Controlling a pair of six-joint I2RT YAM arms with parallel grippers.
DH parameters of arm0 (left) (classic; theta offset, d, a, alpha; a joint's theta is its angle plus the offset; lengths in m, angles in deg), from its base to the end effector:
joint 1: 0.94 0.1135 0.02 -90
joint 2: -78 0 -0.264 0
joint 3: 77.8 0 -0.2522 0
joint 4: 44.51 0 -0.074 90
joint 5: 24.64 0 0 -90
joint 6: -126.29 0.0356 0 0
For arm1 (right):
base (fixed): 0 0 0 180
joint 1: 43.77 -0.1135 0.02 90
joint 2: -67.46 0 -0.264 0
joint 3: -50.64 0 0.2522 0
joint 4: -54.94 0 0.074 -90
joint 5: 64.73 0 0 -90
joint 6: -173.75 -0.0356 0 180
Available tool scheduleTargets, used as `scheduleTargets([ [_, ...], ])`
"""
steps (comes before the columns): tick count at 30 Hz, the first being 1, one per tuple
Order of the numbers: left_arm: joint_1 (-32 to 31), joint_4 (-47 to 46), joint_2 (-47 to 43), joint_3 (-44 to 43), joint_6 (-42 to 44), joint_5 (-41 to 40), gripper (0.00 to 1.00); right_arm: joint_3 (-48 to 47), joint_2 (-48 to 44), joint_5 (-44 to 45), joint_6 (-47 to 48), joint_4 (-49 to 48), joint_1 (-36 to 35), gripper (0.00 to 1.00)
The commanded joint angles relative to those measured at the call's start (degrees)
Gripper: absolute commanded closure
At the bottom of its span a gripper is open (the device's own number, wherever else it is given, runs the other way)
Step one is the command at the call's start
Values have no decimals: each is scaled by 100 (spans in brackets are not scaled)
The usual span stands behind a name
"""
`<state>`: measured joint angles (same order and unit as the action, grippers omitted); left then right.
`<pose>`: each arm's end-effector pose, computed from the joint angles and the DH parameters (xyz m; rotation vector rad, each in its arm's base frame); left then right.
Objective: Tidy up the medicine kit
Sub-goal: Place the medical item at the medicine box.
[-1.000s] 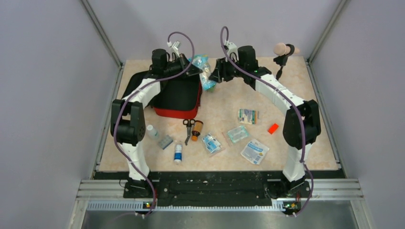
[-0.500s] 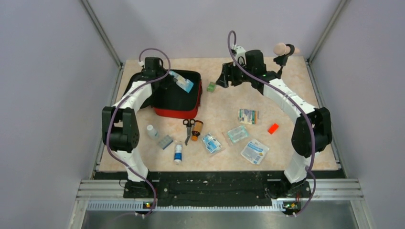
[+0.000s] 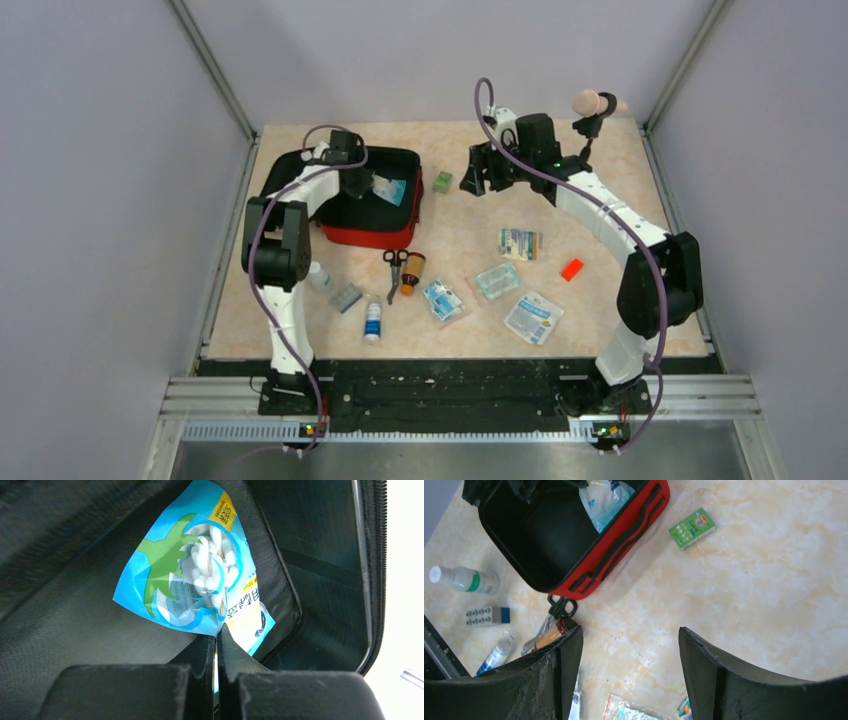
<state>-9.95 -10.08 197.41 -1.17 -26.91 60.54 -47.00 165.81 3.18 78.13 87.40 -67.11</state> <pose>0.4565 -0.0694 0.1894 -1.1726 2.2089 -0.4444 0.3620 0.1708 0.3130 -0.5616 2.1123 0.7048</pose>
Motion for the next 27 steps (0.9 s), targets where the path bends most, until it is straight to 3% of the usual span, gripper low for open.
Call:
scheduleTargets([
  [1, -94, -322, 132, -380, -326, -59, 100, 192, -507, 164, 246, 43, 22, 31],
  [4, -105, -684, 352, -351, -871, 340, 100, 246, -502, 239, 306, 79, 23, 31],
  [8, -144, -561, 461, -401, -1243, 235, 100, 255, -444, 284, 342, 116, 27, 32],
  [14, -139, -497, 486, -431, -1163, -79, 99, 293, -429, 305, 394, 147, 27, 32],
  [17, -136, -492, 482, -479, -1033, -53, 70, 305, -426, 324, 425, 160, 22, 32],
  [19, -140, -476, 425, -464, -1000, 12, 58, 318, -422, 334, 448, 164, 22, 32],
  [27, -142, -316, -26, -177, -722, 77, 40, 503, -511, 405, 528, 168, 24, 32],
])
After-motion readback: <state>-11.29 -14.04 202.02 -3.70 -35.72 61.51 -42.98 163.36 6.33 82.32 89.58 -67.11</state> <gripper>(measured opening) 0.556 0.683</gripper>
